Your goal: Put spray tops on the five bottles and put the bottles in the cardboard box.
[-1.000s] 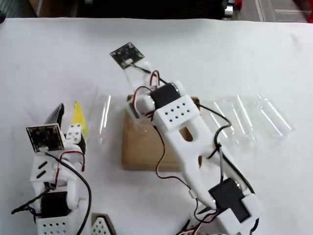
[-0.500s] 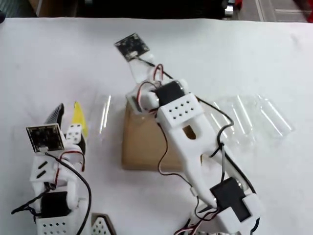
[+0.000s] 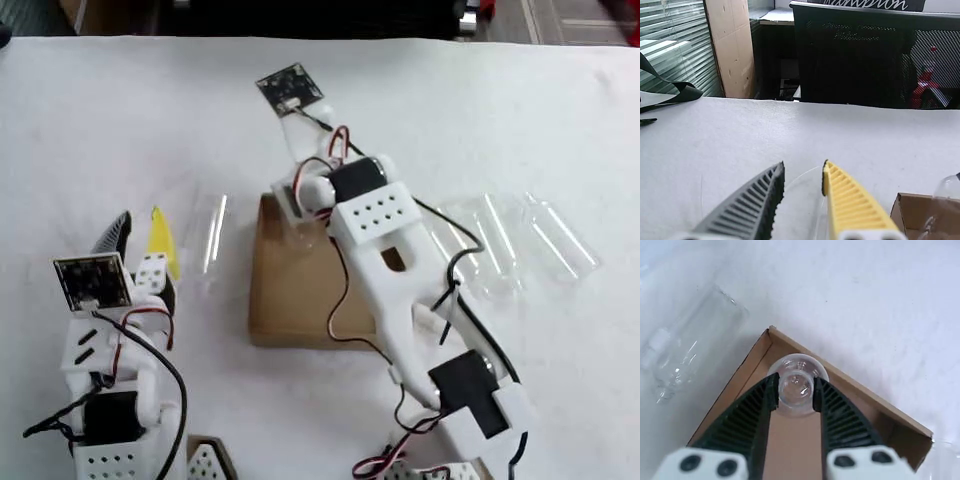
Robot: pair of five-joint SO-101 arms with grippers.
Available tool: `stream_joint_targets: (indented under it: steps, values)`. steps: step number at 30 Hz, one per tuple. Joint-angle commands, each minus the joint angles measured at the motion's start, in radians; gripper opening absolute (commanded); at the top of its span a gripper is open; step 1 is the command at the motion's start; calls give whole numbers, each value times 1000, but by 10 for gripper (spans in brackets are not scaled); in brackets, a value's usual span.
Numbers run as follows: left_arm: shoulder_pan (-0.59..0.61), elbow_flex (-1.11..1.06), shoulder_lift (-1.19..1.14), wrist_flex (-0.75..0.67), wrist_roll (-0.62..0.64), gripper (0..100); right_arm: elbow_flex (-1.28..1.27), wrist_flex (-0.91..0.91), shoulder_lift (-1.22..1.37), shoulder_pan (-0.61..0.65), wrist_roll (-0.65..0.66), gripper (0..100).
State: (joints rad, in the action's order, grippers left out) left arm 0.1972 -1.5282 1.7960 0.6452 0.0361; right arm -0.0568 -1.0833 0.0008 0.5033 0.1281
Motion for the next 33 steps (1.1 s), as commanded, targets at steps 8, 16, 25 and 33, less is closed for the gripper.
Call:
stream_joint_targets:
  steps: [8,16,25,33]
  values:
    - [8,12,4,-28,12,128,20,8,10,12,0,19]
    - [8,12,4,-28,12,128,21,7,-1,13,-9,17]
    - [8,25,5,-2,12,128,12,5,-73,22,-9,17]
    - [8,28,5,2,12,128,-6,7,-73,48,-9,17]
